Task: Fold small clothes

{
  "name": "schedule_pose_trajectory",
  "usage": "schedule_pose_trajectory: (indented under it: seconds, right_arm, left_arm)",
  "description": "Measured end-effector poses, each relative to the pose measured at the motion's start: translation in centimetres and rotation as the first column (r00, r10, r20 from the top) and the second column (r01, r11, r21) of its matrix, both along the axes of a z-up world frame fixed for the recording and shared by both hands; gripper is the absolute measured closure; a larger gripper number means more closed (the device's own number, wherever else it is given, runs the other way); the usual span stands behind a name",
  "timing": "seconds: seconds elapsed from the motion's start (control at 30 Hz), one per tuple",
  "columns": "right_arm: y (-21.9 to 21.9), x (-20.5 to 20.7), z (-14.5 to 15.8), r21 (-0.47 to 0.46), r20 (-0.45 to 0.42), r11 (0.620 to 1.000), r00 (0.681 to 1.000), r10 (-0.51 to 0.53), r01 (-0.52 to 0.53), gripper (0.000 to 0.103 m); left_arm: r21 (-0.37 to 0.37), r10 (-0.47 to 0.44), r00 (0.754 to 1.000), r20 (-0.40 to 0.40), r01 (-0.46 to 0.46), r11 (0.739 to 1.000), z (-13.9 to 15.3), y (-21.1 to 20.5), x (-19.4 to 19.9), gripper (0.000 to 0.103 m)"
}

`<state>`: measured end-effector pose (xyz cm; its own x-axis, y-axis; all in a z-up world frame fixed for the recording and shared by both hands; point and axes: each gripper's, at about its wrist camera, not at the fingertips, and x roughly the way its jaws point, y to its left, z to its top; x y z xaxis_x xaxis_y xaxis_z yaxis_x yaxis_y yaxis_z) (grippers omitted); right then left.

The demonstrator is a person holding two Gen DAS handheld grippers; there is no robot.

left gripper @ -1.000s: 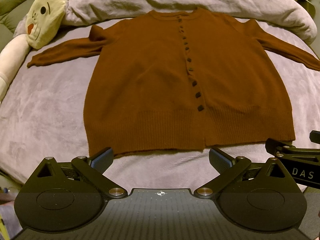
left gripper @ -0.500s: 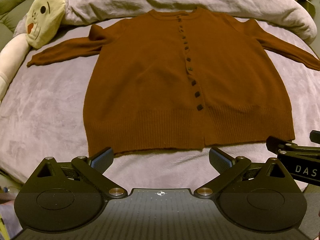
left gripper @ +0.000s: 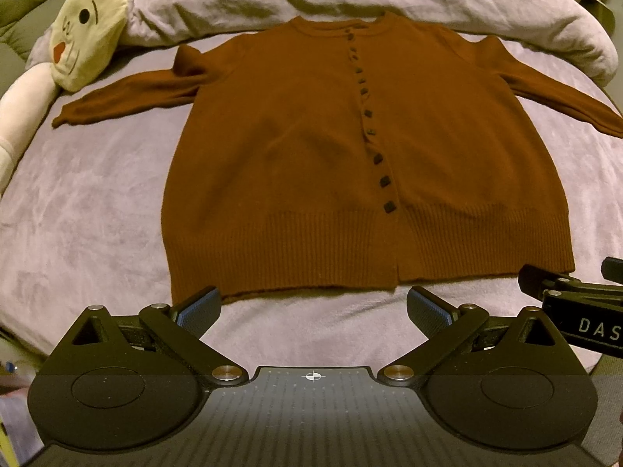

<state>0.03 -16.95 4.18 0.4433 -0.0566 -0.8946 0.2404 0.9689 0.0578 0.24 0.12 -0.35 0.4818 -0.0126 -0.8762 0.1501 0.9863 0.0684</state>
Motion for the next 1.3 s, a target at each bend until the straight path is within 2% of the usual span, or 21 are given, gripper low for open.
schedule_pose_trajectory:
  seconds: [1.3]
  right_arm:
    - [-0.17, -0.18, -0.02, 0.021, 0.003, 1.000, 1.000, 0.004, -0.004, 0.004]
  left_arm:
    - [-0.008, 0.011, 1.000, -0.010, -0.011, 1.000, -0.04, 0.20, 0.02, 0.000]
